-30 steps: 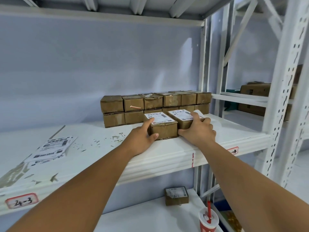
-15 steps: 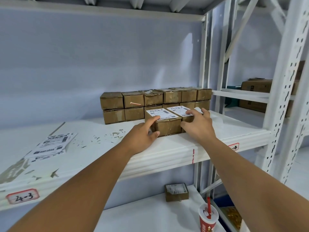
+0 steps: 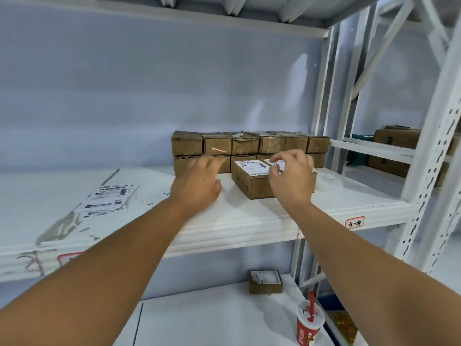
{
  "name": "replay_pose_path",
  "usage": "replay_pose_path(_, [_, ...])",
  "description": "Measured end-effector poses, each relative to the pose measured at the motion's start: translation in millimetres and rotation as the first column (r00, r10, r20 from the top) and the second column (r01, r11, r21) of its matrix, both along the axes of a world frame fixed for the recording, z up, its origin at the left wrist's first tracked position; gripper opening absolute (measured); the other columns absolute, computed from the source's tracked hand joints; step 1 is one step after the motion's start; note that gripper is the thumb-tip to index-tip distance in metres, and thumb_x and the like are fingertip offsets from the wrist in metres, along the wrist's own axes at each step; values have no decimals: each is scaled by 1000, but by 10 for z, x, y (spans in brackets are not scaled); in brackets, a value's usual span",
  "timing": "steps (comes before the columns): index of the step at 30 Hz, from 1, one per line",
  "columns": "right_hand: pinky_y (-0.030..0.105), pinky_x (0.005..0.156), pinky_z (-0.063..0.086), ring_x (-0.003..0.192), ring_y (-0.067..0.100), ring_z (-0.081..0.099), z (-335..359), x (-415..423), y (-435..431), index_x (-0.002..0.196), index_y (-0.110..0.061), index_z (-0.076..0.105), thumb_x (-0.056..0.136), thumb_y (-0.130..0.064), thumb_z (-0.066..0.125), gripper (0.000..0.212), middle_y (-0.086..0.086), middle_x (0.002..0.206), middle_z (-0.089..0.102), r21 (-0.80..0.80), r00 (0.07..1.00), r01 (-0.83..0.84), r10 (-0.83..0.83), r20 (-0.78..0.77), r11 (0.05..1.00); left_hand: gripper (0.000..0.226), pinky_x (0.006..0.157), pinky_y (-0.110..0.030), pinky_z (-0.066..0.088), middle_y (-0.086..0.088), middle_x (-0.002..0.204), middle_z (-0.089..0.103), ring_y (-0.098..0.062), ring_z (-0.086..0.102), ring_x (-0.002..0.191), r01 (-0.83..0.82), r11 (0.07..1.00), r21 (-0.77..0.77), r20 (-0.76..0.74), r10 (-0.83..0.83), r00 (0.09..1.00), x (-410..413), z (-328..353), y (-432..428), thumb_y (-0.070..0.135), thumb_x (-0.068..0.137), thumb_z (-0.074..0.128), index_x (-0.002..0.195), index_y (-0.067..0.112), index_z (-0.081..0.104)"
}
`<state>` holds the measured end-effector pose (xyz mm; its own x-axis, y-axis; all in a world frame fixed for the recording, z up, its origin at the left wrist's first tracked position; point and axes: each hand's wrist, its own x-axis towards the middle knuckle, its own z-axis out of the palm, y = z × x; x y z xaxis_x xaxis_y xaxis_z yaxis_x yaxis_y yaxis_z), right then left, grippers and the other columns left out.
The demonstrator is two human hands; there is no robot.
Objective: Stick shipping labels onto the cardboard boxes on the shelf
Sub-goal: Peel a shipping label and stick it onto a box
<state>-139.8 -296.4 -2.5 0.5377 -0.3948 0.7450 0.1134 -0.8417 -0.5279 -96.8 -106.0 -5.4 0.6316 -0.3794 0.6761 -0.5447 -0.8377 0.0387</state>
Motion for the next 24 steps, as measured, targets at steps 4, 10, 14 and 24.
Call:
replay_pose_path(4, [28,93,34,114,22,40,169,99,504,101,-16,68,89,-16,51,21,4,112,56,-263,980,-188,163,-113,946,42,81,-39,45,-8,129,52,-29,43,117,-165,985,51,52,162,985,63,151,406,13,86,48,129,13,50])
replay_pose_path(10, [39,92,41,124,27,36,218,407,1072,126,-19,52,88,-21,54,38,8,130,45,-443,817,-406,101,-568,799,39,92,-36,42,-3,141,42,-24,35,129,-313,931,189,1,318,948,236,61,1081,19,91,46,130,17,50])
replay_pose_path(14, [38,83,43,123,30,38,195,674,1296,135,-20,42,85,-16,52,51,9,129,44,-373,808,-393,122,-576,841,35,85,-33,42,-2,136,50,-24,39,126,-328,940,94,-46,333,942,335,-30,1361,21,94,44,128,17,52])
replay_pose_path(24, [44,103,34,134,35,23,172,1426,1705,144,-24,28,92,-29,55,59,15,149,20,-279,933,-159,52,-357,947,30,69,-29,38,-3,105,63,-22,46,114,-351,912,-211,-186,315,931,573,-157,1510,19,94,41,122,18,53])
